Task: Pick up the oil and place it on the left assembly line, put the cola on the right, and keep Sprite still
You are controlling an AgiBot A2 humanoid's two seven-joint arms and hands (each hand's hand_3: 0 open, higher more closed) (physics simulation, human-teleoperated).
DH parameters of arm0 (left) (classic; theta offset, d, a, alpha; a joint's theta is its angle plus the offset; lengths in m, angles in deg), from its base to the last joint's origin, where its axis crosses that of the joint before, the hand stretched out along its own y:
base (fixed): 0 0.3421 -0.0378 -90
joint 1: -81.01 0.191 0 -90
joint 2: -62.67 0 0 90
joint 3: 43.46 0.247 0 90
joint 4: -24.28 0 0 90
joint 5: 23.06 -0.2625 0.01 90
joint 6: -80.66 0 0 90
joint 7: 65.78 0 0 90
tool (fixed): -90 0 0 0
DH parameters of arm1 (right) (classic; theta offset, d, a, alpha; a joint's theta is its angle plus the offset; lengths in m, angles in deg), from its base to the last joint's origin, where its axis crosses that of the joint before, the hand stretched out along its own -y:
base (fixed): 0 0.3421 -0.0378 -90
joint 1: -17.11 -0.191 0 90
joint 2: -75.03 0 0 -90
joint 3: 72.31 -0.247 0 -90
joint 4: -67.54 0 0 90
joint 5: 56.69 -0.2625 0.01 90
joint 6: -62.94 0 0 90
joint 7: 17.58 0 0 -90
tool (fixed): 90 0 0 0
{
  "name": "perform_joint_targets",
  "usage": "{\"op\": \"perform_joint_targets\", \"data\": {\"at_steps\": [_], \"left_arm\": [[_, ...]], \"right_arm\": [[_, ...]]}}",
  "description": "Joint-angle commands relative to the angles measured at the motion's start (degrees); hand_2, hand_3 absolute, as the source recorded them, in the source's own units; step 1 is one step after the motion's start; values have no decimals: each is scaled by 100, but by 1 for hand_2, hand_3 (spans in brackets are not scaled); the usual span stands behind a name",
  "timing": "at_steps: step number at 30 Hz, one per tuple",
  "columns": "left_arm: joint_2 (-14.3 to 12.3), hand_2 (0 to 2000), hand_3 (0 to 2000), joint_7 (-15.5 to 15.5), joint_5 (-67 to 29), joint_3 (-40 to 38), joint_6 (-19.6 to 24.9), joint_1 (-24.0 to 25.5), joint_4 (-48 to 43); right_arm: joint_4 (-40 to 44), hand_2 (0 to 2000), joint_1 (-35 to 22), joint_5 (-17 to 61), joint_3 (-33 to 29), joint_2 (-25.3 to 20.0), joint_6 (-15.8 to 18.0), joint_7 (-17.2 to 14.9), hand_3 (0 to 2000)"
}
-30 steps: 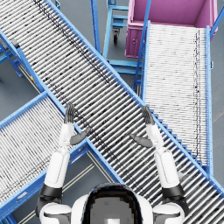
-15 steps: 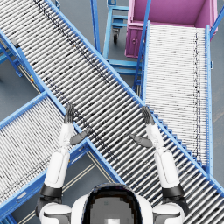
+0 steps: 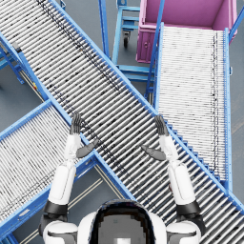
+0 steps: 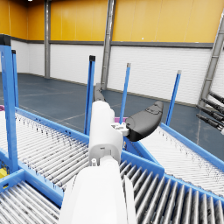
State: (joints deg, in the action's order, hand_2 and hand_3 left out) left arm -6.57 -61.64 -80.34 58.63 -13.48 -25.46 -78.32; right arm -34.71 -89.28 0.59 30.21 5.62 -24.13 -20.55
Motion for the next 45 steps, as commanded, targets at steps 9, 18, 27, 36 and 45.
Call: {"op": "perform_joint_targets", "data": {"at_steps": [9, 18, 27, 36, 45], "left_arm": [[-404, 0, 0, -393, 1, -974, 394, -861, -58], [-479, 0, 0, -412, -2036, -1609, 413, -1223, -112], [-515, 0, 0, -413, -2652, -1938, 414, -1305, -27], [-572, 0, 0, -413, -2682, -1921, 414, -1203, 0], [-612, 0, 0, -413, -2683, -1957, 414, -1208, -30]], "right_arm": [[-325, 0, -582, -1, -853, -364, -279, 282, 0], [-508, 0, -895, 1965, -1543, -455, -293, 296, 0], [-547, 0, -863, 2406, -2088, -494, -294, 297, 0], [-462, 0, -751, 2427, -2131, -551, -294, 297, 0], [-452, 0, -703, 2428, -2130, -590, -294, 297, 0]]}}
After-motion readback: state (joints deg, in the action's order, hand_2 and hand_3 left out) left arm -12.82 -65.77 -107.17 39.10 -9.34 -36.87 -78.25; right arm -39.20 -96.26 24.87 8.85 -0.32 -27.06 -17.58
